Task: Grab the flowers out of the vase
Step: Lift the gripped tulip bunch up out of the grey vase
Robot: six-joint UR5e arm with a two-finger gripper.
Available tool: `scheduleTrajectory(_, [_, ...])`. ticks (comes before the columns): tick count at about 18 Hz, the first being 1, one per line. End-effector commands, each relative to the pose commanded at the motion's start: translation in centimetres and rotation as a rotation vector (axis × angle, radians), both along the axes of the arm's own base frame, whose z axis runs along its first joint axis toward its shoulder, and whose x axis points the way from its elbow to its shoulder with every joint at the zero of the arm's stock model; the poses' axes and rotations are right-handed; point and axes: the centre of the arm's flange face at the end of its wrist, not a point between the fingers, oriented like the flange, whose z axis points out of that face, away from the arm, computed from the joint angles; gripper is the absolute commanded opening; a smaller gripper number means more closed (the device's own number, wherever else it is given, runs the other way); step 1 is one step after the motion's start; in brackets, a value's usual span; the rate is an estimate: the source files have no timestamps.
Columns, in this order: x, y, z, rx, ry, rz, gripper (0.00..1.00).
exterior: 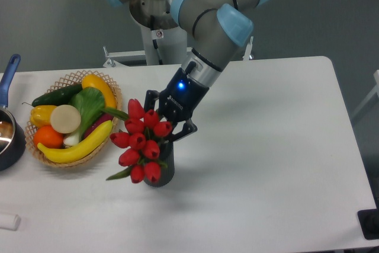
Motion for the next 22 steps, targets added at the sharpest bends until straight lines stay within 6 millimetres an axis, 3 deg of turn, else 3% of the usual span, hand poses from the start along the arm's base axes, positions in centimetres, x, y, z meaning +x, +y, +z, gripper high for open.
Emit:
scheduleTrajectory(4, [0.0, 0.2, 3.3, 0.020, -0.026, 0.049, 0.37])
scheduleTrajectory(16, [-1.0, 0.4, 10.5, 0.066, -0.057, 0.148, 0.37])
scheduleTrajectory(22, [-1.0, -0.9, 14.0, 0.099, -0.033, 0.186, 0.37])
